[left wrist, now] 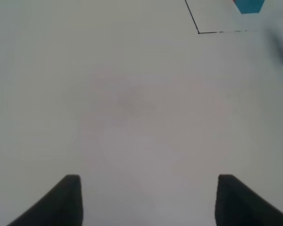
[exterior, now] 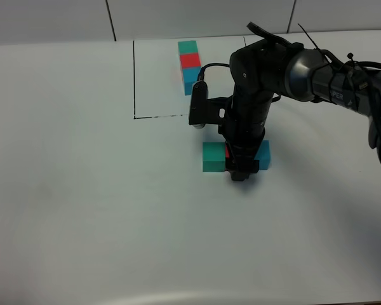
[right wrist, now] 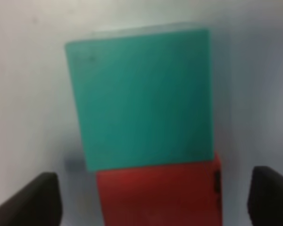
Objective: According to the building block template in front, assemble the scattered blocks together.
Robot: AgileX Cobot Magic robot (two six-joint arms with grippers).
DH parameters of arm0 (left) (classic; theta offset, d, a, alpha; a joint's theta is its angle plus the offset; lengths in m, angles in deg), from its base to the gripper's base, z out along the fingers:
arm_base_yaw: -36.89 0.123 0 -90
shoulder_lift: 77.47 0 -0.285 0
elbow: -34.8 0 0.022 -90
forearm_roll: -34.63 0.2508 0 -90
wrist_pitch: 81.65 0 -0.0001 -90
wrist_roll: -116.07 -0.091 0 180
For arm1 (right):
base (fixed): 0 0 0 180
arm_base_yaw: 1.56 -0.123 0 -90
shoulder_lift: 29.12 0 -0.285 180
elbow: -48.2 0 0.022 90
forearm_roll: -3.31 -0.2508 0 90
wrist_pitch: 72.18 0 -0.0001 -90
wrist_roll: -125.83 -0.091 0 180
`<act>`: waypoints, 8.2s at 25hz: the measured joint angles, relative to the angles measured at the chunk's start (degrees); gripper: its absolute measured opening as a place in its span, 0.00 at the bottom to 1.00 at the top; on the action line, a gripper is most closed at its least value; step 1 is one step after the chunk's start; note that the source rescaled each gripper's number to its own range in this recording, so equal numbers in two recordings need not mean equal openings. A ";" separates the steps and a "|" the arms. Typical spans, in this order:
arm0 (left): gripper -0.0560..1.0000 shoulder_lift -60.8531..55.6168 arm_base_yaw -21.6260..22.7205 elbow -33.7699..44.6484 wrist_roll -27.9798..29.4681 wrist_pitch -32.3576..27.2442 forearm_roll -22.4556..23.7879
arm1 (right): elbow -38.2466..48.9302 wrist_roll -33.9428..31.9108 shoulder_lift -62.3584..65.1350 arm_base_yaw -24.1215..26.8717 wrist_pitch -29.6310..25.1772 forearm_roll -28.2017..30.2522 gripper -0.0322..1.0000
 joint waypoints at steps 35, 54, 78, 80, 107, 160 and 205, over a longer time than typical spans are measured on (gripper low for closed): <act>0.34 0.00 0.00 0.00 0.00 0.00 0.00 | 0.00 -87.80 3.12 -2.85 3.79 -2.69 0.04; 0.34 0.00 0.00 0.00 0.00 0.00 0.00 | 0.00 -88.70 0.00 -4.54 1.48 0.19 0.04; 0.34 0.00 0.00 0.00 0.00 0.00 0.00 | 0.59 -77.79 8.40 -0.80 0.49 -1.82 0.99; 0.34 0.00 0.00 0.00 0.00 0.00 0.00 | 2.63 -74.94 11.25 2.46 1.60 -3.04 0.99; 0.34 0.00 0.00 0.00 0.00 0.00 0.00 | 47.53 -58.46 77.39 22.72 13.69 -4.40 0.96; 0.34 0.00 0.00 0.00 0.00 0.00 0.00 | 65.66 -54.38 128.43 24.55 -5.57 -1.33 0.70; 0.34 0.00 0.00 0.00 0.00 0.00 0.00 | 65.66 -54.18 128.43 33.72 -5.57 -1.39 0.69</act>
